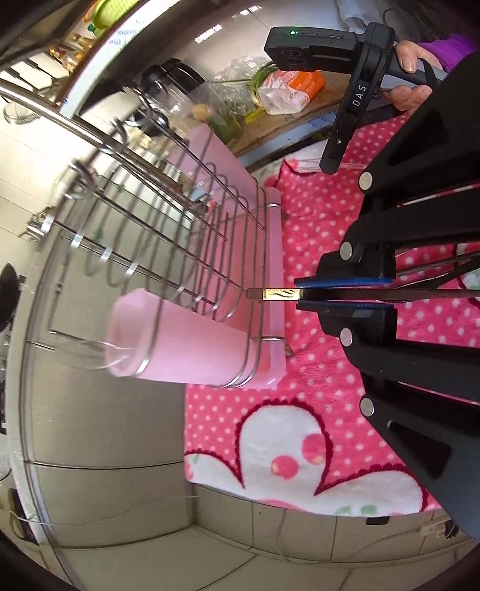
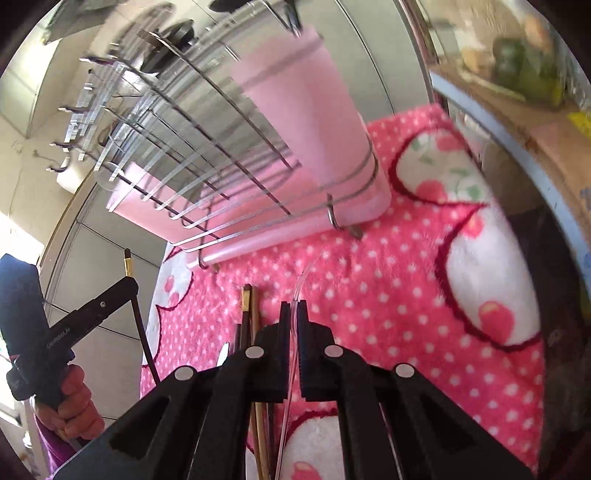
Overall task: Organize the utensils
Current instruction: 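Carry both held utensils up into the pink cup and open both grippers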
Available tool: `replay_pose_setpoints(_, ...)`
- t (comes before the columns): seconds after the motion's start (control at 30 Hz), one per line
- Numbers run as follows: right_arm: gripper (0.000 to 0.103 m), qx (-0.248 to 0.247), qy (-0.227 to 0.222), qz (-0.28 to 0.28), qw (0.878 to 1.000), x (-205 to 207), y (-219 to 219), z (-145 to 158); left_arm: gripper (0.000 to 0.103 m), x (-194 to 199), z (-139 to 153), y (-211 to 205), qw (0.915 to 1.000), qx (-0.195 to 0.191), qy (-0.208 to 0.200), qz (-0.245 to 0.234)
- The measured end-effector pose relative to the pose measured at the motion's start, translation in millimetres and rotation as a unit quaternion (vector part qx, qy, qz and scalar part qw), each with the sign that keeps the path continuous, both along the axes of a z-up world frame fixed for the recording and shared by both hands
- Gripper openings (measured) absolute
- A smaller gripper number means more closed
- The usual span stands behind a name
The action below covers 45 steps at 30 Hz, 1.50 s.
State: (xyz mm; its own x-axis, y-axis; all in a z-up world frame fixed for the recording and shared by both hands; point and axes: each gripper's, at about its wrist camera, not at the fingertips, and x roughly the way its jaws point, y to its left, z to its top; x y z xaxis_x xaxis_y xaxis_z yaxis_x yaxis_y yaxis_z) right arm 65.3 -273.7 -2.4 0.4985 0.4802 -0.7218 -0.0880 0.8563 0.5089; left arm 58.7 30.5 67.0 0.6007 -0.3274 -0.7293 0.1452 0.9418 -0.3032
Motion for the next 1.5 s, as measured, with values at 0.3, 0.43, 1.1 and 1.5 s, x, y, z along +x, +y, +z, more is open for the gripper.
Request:
replay_pose_setpoints(0.3,0.003,-0.033,-0.127,-0.009,0.991,-22.6,5.0,65.9,0.005,-22.3,46.6,1.4,0.9957,-0.025,-0.085,0.027)
replay_pose_setpoints(0.43,0.003,-0.049,-0.186,-0.021,0.981,-27.2,-1.3,100.0,0.005,-26.7,80.0,9.3,0.991,-0.031,-0.125,0.036)
replay_pose_setpoints(1.1,0.003,-0.092,-0.416,-0.128,0.895,15.5,-26.5,226.4,0.005,17.0,208.2,30.9,0.9309,-0.035,-0.339,0.132)
replay_pose_setpoints(1.5,0.003,-0.162,-0.44,-0.142,0.872,64.2,-8.7,188.8,0.005,59.7,163.6,21.4,0.9238,0.012,-0.353,0.149)
